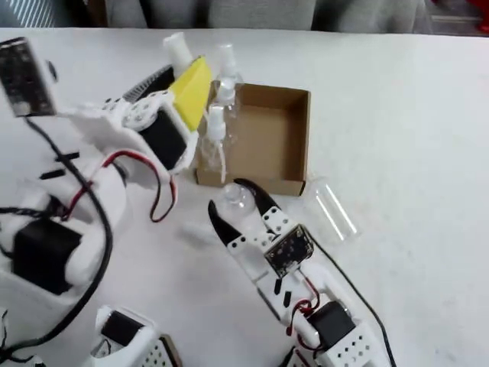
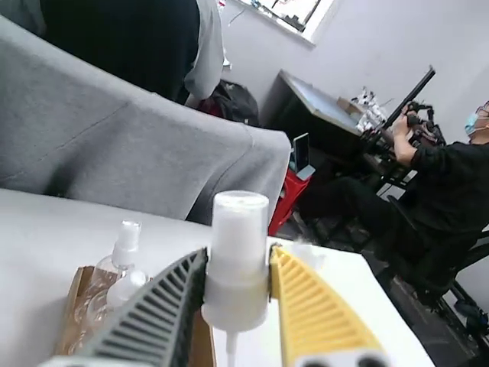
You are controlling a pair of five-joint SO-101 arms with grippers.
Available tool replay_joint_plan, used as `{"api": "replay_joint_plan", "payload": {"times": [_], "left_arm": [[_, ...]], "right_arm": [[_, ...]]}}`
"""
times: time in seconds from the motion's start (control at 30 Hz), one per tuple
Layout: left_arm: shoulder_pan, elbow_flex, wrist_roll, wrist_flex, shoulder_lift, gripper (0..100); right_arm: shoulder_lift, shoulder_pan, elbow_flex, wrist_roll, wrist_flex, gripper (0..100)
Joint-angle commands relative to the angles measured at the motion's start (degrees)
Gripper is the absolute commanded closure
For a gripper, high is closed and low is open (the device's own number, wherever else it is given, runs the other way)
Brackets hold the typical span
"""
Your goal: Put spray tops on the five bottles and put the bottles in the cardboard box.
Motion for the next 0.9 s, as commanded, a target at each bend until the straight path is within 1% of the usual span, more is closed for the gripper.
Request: {"api": "replay_joint_plan", "payload": {"times": [0.0, 0.07, 0.2, 0.27, 0.33, 0.4, 0.47, 0.5, 0.6, 0.67, 0.8, 0.87], "left_arm": [[0.8, 4.2, 0.2, -3.3, -1.5, 98], [1.0, 6.6, 0.2, -5.0, -3.6, 98], [4.1, 13.6, 0.1, -10.2, -10.3, 98], [5.1, 18.5, 0.1, -14.2, -13.6, 98], [5.0, 23.4, 0.1, -18.4, -16.0, 98], [5.0, 27.9, 0.1, -20.6, -17.8, 98], [5.1, 31.7, 0.0, -20.8, -19.2, 98], [5.1, 33.5, -1.1, -20.8, -19.7, 98], [5.1, 38.0, -7.6, -20.8, -22.0, 98], [5.1, 40.1, -10.3, -20.8, -23.9, 98], [5.4, 43.7, -10.6, -20.8, -27.6, 98], [7.5, 46.1, -10.7, -20.8, -29.4, 98]], "right_arm": [[-0.7, 0.5, 0.5, 0.4, -0.8, 98.3], [-0.7, 0.5, 0.5, 0.4, -0.8, 98.3], [-0.7, 0.5, 0.5, 0.4, -0.8, 98.3], [-0.7, 0.5, 0.5, 0.4, -0.8, 98.3], [-0.7, 0.5, 0.5, 0.4, -0.8, 98.3], [-0.7, 0.5, 0.5, 0.4, -0.8, 98.3], [-0.7, 0.5, 0.5, 0.4, -0.8, 98.3], [-0.7, 0.5, 0.5, 0.4, -0.7, 98.3], [-0.7, 0.5, 0.5, 0.4, -0.7, 98.3], [-0.7, 0.5, 0.5, 0.4, -0.7, 98.3], [-0.7, 0.5, 0.5, 0.4, -0.7, 98.3], [-0.7, 0.5, 0.5, 0.4, -0.8, 98.3]]}}
